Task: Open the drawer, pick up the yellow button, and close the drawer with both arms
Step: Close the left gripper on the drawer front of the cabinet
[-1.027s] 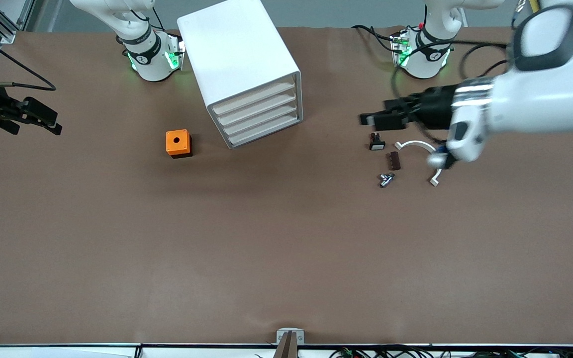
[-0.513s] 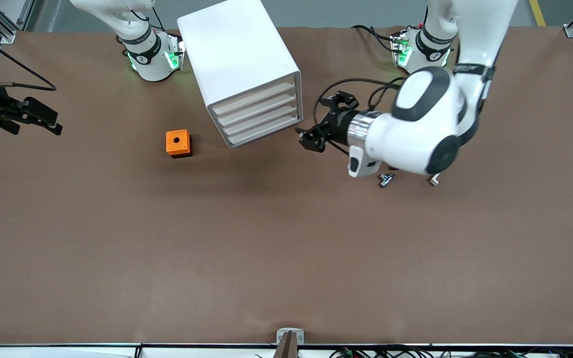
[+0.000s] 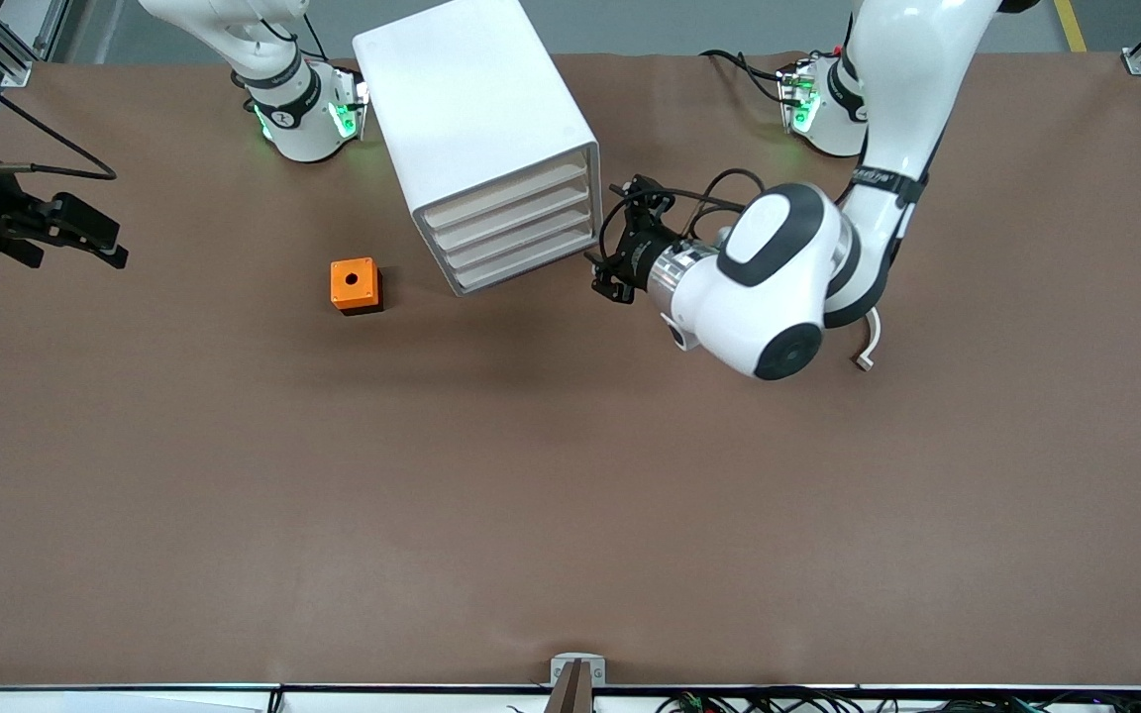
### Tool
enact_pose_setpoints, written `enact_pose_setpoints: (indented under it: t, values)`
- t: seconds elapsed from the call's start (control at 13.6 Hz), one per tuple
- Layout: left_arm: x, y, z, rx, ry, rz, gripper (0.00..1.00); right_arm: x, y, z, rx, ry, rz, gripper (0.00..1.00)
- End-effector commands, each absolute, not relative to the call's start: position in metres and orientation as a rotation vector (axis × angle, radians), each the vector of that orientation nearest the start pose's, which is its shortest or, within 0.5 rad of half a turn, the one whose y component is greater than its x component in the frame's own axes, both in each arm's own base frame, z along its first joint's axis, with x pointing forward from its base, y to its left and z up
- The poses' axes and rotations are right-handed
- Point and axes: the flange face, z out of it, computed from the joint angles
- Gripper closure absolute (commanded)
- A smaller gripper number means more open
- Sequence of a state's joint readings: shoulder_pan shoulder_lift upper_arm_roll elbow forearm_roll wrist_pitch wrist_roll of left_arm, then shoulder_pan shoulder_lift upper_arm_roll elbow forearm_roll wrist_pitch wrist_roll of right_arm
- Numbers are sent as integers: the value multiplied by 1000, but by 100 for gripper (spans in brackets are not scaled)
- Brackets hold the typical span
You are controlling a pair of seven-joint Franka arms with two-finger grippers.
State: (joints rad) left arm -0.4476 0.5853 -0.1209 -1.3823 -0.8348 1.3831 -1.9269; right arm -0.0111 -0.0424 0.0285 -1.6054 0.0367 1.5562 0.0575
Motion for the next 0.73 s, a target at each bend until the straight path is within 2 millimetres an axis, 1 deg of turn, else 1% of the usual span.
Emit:
enact_pose_setpoints:
  t: [0.0, 0.07, 0.15, 0.22, 0.51, 0.66]
  values:
    - [513, -418, 349, -1639, -1648, 1463, 1, 533, 18, 634, -3098, 75, 6, 0]
    - [514, -414, 340, -1565, -1633, 1493, 1, 533, 17, 634, -3098, 78, 6, 0]
    - [517, -410, 337, -1548, -1630, 1499, 1, 532, 17, 634, -3098, 78, 8, 0]
    - [521, -403, 337, -1538, -1640, 1508, 1, 533, 17, 634, -3098, 78, 6, 0]
    - [524, -401, 338, -1521, -1646, 1529, 1, 532, 22, 634, -3098, 63, 6, 0]
    - [532, -393, 335, -1490, -1657, 1571, 1, 532, 22, 634, -3098, 63, 6, 0]
